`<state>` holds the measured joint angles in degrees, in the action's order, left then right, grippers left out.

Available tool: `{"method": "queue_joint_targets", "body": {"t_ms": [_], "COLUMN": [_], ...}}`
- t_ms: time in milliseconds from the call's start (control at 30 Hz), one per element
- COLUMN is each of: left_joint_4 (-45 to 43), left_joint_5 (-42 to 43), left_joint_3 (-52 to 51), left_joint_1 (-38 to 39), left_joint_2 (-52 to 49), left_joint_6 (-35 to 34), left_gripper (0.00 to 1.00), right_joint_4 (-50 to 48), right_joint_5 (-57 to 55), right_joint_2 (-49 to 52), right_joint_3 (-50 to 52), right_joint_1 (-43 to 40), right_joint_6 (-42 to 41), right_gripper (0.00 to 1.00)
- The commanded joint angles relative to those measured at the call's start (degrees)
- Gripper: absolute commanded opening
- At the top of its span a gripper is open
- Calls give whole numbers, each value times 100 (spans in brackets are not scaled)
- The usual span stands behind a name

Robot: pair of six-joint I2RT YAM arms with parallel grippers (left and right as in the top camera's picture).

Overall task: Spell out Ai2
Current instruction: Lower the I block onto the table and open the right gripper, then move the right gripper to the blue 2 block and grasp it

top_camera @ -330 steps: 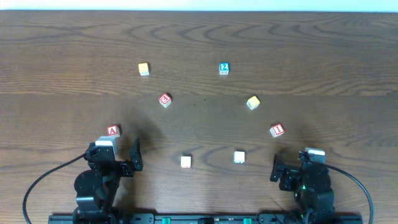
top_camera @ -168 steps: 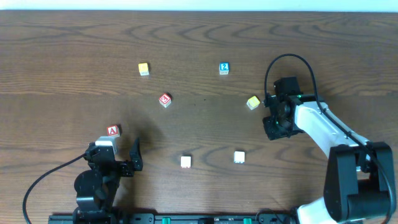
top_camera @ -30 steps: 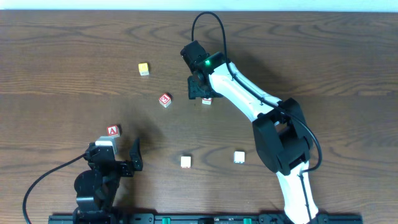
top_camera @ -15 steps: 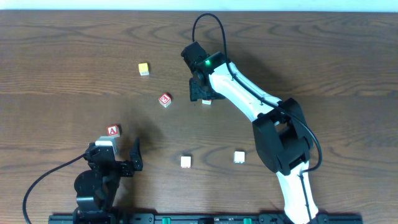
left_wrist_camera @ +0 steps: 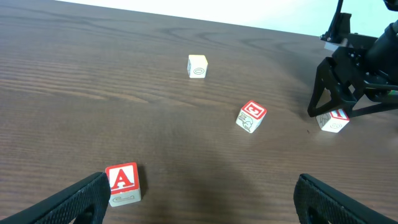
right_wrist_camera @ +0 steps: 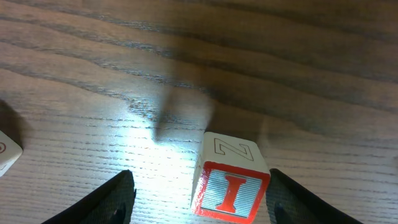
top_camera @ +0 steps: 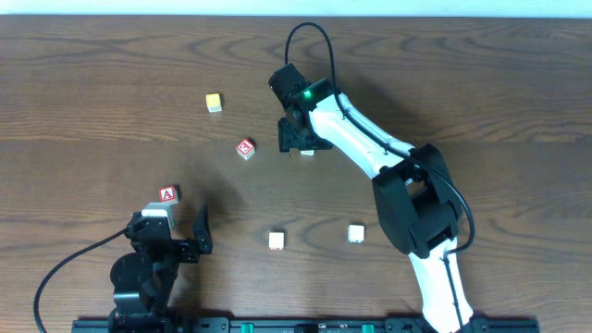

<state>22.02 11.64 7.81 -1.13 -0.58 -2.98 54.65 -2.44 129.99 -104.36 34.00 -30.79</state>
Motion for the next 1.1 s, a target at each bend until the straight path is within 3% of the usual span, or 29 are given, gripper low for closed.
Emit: {"method": "queue_joint_targets", "body": {"t_ms": [0, 367, 600, 867, 1067], "left_joint_4": [7, 4, 4, 4, 7], "left_joint_5": [-17, -17, -17, -17, -17], "left_joint_3": [-125, -125, -125, -125, -125], "left_joint_1": [-31, -31, -31, -31, -31], "left_joint_2": [33, 33, 33, 33, 33], "left_joint_6": [-22, -22, -22, -22, -22], "left_gripper": [95, 96, 96, 95, 95], "right_joint_4": [-46, -96, 35, -35, -278], "right_joint_5": [9, -225, -549, -979, -901], "right_joint_2": [66, 63, 63, 68, 142], "right_joint_3": [-90, -144, -1056, -1580, -1580], "right_joint_1": [44, 20, -151, -776, -1268], "right_joint_6": [26, 238, 625, 752, 946], "right_gripper": [68, 75, 78, 75, 81]}}
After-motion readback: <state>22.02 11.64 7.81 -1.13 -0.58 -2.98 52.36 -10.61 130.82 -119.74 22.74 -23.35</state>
